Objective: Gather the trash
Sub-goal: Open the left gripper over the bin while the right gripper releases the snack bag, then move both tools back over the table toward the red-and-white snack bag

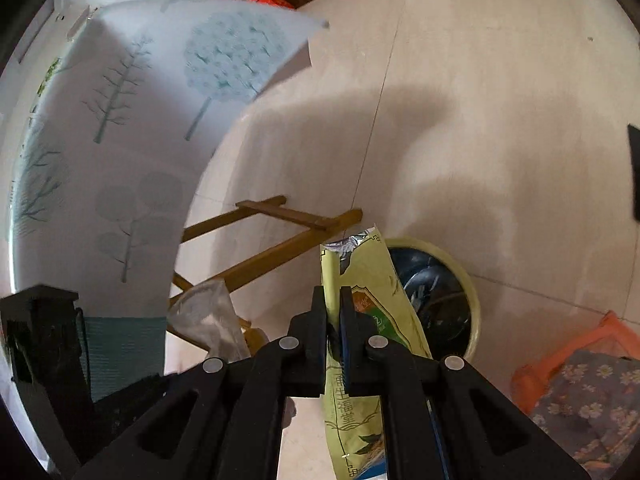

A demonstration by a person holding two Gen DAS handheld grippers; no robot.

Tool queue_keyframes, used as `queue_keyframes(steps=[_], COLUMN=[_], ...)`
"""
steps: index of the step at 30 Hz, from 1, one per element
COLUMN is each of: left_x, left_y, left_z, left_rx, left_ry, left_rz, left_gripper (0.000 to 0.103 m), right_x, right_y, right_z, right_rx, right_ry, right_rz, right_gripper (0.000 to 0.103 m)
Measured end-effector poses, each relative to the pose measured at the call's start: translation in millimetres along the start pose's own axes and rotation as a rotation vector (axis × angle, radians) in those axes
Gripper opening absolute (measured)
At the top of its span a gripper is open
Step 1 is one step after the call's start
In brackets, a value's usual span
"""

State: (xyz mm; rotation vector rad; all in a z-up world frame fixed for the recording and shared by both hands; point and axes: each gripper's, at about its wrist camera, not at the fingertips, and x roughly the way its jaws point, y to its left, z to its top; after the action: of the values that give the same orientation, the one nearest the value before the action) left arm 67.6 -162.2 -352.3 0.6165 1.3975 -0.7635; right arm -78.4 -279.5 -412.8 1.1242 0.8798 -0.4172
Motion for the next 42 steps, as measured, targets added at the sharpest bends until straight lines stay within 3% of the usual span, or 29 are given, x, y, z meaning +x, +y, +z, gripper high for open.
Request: queue_keyframes(steps=[7,13,25,33,42], left_x=[24,32,47,19,-23], left_y=[18,31,46,41,30], left_z=[13,14,6,0,-15], left_rx=[-0.016,-0.032,-0.098,-0.136,-0.145], left_ry=[0.014,0.029,0.088,0.062,0.072], left_rz=[0.03,0.035,0.021,0.011,-0.003], left_gripper=[0.056,0.056,0.057,0.057,0.057], right_x=[20,37,43,26,-21], right_y=[-2,-2,8,29,48], right_z=[-6,-8,-16,-26,-23], right_rx=[0.012,0.01,-0.079,-0.222,-0.213], right_ry=[0.049,0.082,0.126,0.136,0.193], right_rz=[0.011,-0.006,-0.133,-0.243,-0.368], right_gripper=[0.025,0.034,0.035,0.035,0.035])
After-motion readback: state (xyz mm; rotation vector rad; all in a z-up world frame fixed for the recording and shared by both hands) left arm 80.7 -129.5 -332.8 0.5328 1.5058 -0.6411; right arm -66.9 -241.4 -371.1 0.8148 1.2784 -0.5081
